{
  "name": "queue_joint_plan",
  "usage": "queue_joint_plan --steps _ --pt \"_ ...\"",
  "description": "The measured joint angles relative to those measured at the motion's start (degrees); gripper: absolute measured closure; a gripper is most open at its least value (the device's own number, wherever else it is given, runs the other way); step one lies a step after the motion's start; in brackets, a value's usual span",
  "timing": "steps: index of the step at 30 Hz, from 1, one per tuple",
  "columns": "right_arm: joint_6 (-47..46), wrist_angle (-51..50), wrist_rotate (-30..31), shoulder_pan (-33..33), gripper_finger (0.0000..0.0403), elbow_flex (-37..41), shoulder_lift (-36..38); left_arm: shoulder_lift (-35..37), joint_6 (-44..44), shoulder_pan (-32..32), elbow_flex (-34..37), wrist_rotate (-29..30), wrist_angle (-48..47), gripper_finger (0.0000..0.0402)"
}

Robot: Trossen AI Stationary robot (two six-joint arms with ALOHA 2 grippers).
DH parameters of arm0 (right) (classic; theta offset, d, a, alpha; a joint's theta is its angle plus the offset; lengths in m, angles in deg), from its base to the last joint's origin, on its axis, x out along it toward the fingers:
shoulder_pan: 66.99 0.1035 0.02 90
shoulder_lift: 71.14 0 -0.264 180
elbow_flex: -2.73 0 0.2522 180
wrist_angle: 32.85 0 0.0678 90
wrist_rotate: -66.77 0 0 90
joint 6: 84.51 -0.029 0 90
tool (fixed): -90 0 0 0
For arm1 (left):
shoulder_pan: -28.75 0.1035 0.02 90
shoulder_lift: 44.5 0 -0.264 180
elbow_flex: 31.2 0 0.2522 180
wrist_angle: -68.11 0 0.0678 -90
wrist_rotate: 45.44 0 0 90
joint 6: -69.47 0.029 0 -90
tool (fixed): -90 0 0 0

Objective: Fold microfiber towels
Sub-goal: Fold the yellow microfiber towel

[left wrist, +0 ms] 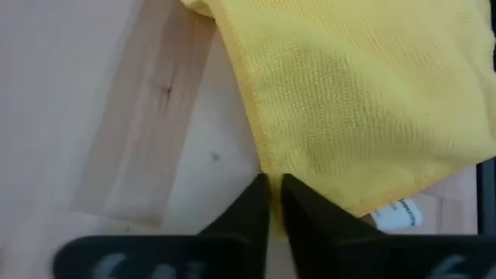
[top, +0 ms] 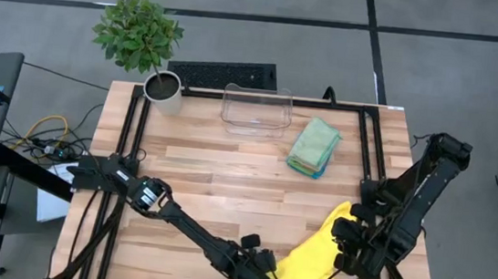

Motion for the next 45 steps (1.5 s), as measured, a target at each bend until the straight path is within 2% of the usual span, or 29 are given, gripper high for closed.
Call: queue_joint_plan --steps 2,6,16,22,26,31,36,45 --pt "0.18 -0.03 0.73 -0.24 0.0284 0.0 0.0 -0.04 0.17 0.06 -0.7 -0.6 -0.34 0.039" --pt "1.4 -0.2 0.86 -0.99 0.0284 0.0 0.0 -0.39 0.36 -0.23 -3.13 -1.1 -3.81 0.0395" --pt "1.32 -0.09 5.89 -3.87 0.0284 1.59 0.0 -0.48 -1.49 -1.55 -18.02 7.89 -42.03 0.0401" --pt "6.35 0.18 3.43 -10.19 0.0257 5.86 -0.02 2.68 -6.2 -3.68 -17.6 12.17 -57.18 0.0401" --pt "13.41 2.39 2.31 -14.83 0.0214 7.63 -0.04 3.91 -4.0 -5.13 -17.63 13.66 -56.8 0.0401" --pt "23.69 10.75 -0.99 -21.31 0.0174 11.63 -0.04 4.13 -4.58 -5.59 -17.68 15.03 -57.32 0.0401" --pt "27.24 14.61 -7.34 -25.91 0.0169 16.75 -0.02 4.15 -5.57 -5.58 -17.65 15.26 -57.29 0.0401" --pt "28.75 19.54 -11.49 -25.51 0.0168 19.91 0.04 4.15 -4.94 -5.51 -17.65 15.85 -57.28 0.0401"
